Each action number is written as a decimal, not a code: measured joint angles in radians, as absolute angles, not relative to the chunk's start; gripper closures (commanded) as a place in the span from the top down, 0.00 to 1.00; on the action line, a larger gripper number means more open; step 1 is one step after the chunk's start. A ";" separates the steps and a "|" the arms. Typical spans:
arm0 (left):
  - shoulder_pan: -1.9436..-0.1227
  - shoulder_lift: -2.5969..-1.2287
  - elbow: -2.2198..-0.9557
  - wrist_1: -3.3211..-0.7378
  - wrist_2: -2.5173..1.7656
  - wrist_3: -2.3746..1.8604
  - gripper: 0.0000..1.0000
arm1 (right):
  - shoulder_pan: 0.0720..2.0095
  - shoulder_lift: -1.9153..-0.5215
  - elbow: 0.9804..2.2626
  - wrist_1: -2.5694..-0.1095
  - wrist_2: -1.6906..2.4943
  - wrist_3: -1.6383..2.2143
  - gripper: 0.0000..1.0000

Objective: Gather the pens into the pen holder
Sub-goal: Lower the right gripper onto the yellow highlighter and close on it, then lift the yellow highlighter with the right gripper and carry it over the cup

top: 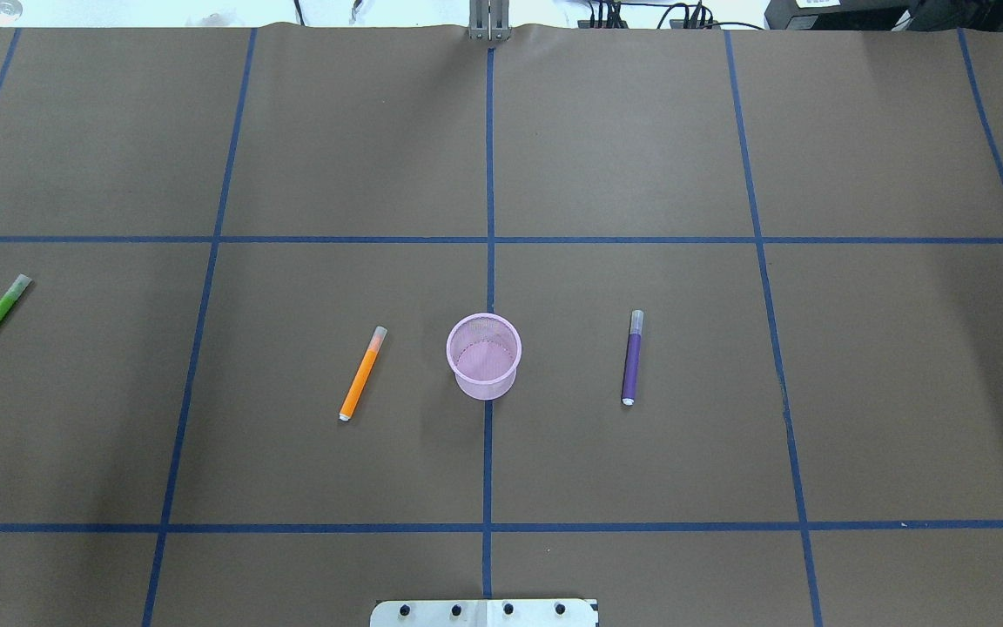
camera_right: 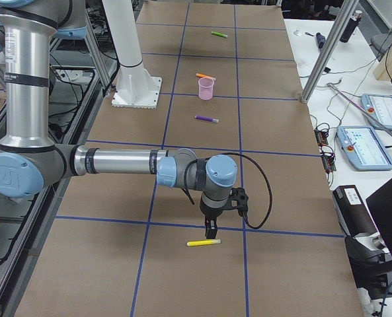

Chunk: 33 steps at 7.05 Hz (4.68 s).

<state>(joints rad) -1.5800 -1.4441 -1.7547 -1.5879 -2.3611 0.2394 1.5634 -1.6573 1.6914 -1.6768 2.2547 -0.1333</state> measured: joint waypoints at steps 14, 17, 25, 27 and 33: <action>-1.578 -1.517 -1.797 -1.884 -2.368 0.048 1.00 | 1.467 -1.635 1.288 -0.919 2.301 0.121 0.95; -1.578 -1.517 -1.798 -1.886 -2.368 0.034 1.00 | 1.380 -1.650 1.251 -0.862 2.261 0.184 0.66; -1.578 -1.518 -1.798 -1.887 -2.369 0.012 1.00 | 1.330 -1.653 1.219 -0.861 2.247 0.187 0.40; -1.578 -1.517 -1.798 -1.887 -2.370 0.012 1.00 | 1.326 -1.654 1.216 -0.861 2.247 0.187 0.00; -1.578 -1.517 -1.798 -1.901 -2.370 0.006 1.00 | 1.303 -1.635 1.311 -0.734 2.262 0.180 0.00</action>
